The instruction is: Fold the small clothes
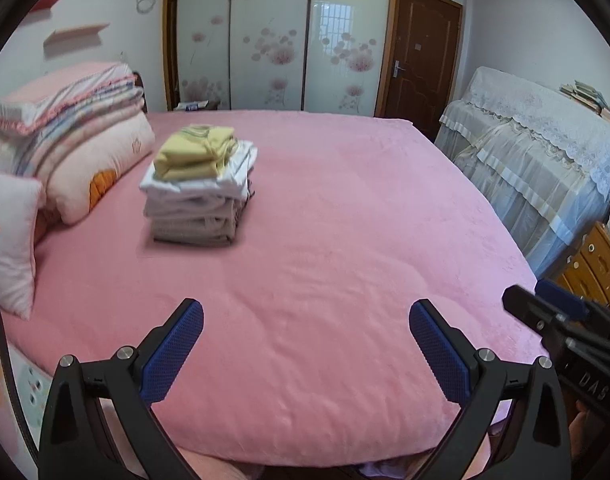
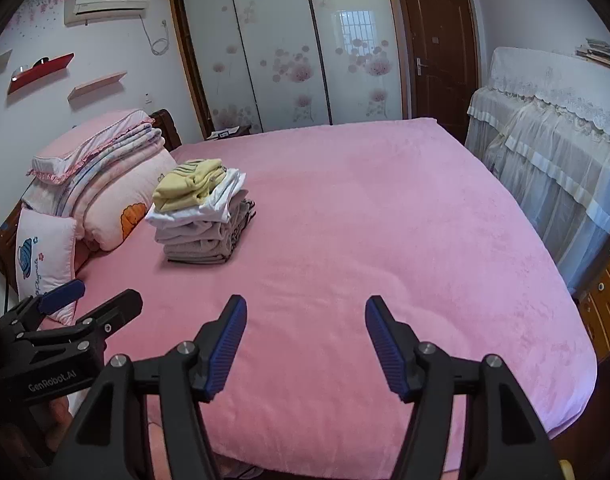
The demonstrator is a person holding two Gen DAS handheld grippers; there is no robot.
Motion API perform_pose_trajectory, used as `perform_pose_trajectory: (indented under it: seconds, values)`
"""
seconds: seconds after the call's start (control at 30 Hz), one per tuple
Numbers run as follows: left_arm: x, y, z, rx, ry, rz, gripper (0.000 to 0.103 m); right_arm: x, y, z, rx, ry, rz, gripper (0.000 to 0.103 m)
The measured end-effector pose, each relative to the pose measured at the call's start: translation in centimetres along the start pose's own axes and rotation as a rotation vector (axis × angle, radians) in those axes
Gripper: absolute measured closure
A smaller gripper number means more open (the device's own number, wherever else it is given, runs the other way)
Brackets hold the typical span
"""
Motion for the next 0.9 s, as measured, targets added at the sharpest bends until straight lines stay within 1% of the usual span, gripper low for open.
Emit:
perform_pose_trajectory:
  seconds: [0.17, 0.3, 0.5, 0.9]
  values:
    - [0.0, -0.1, -1.4, -0.005, -0.022, 0.012, 0.001, -0.2, 0.0, -1.9, -0.008, -0.024, -0.019, 0.04]
    - [0.6, -0.3, -2.0, 0.002, -0.009, 0.027, 0.001, -0.5, 0.3, -3.0, -0.034, -0.02, -0.012, 0.04]
    - [0.7, -0.2, -2.4, -0.009, -0.013, 0.038, 0.001, -0.1, 0.5, -3.3, -0.041, 0.006, -0.015, 0.04]
    - [0.6, 0.5, -3.0, -0.039, -0.019, 0.045, 0.001, -0.2, 0.4, -3.2, -0.02, -0.005, -0.041, 0.04]
Point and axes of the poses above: each gripper's, at about its wrist camera, not at the fingertips, and y roughly the way its jaws point, x to its right, z to its top, the point moved 9 cm from there along y, roughly the way its jaws point, and after that the axes turned 11 degrees about y, right-handed, at the moved point
